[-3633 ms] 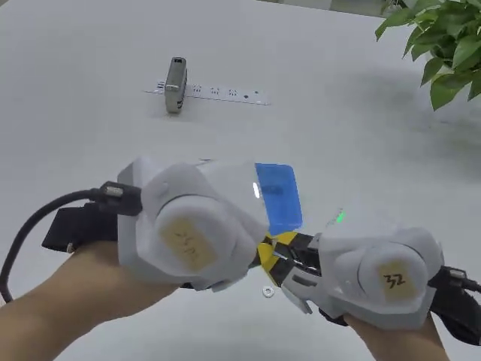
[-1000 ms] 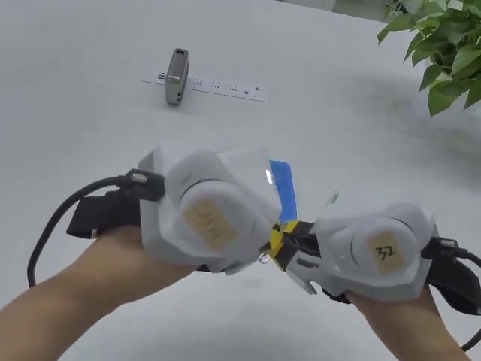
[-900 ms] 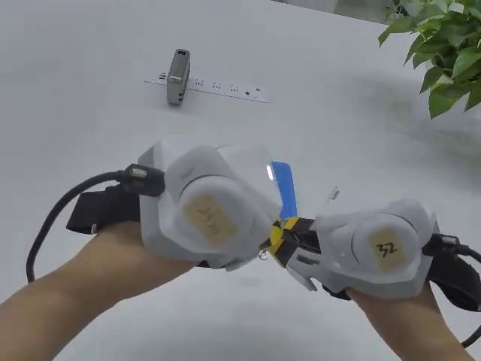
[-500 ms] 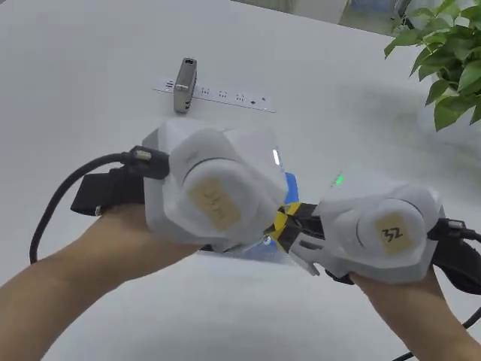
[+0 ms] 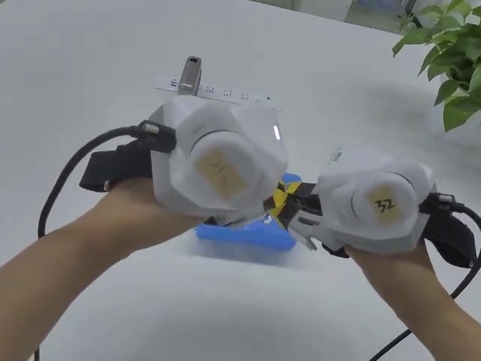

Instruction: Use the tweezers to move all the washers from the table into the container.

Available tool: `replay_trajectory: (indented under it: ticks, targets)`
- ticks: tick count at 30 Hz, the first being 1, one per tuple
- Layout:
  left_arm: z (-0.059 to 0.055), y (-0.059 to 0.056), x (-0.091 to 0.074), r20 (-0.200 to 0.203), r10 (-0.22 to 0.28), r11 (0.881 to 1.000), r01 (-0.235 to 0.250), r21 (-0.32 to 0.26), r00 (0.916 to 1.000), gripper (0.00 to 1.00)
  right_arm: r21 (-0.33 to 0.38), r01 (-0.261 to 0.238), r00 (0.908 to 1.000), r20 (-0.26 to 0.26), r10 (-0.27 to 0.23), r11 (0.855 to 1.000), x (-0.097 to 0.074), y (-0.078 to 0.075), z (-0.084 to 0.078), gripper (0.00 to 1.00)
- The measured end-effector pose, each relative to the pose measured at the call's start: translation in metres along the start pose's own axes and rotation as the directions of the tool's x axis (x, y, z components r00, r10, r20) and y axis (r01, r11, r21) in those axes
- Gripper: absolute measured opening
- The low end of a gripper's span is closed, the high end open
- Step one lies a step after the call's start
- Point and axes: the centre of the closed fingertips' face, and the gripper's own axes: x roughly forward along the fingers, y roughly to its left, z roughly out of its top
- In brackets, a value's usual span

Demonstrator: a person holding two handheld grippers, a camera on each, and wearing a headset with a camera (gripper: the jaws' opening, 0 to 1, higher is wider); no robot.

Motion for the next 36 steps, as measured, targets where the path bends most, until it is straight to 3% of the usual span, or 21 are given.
replay_trajectory:
  ticks: [10, 14, 18, 24, 36]
  targets:
    - [-0.017, 0.004, 0.023, -0.028, -0.045, 0.999, 0.044, -0.025, 0.9986, 0.00, 0.025, -0.010, 0.9994, -0.033, 0.011, 1.000, 0.019, -0.007, -0.019, 0.03]
    - [-0.024, 0.003, 0.030, -0.035, -0.080, 0.994, 0.077, -0.072, 0.9962, 0.00, 0.042, -0.017, 0.9986, -0.049, 0.019, 0.999, 0.025, -0.006, -0.028, 0.03]
    - [-0.032, 0.000, 0.036, -0.051, -0.091, 0.993, 0.087, -0.074, 0.9945, 0.00, 0.056, -0.024, 0.9975, -0.064, 0.027, 0.998, 0.031, -0.003, -0.036, 0.03]
    - [-0.040, -0.001, 0.037, -0.090, -0.087, 0.996, 0.083, -0.045, 0.9921, 0.00, 0.055, -0.037, 0.9965, -0.073, 0.041, 0.998, 0.038, 0.000, -0.039, 0.03]
    - [-0.041, 0.002, 0.030, -0.107, -0.073, 0.997, 0.069, -0.041, 0.9916, 0.00, 0.060, -0.056, 0.9950, -0.079, 0.061, 0.997, 0.044, 0.000, -0.042, 0.03]
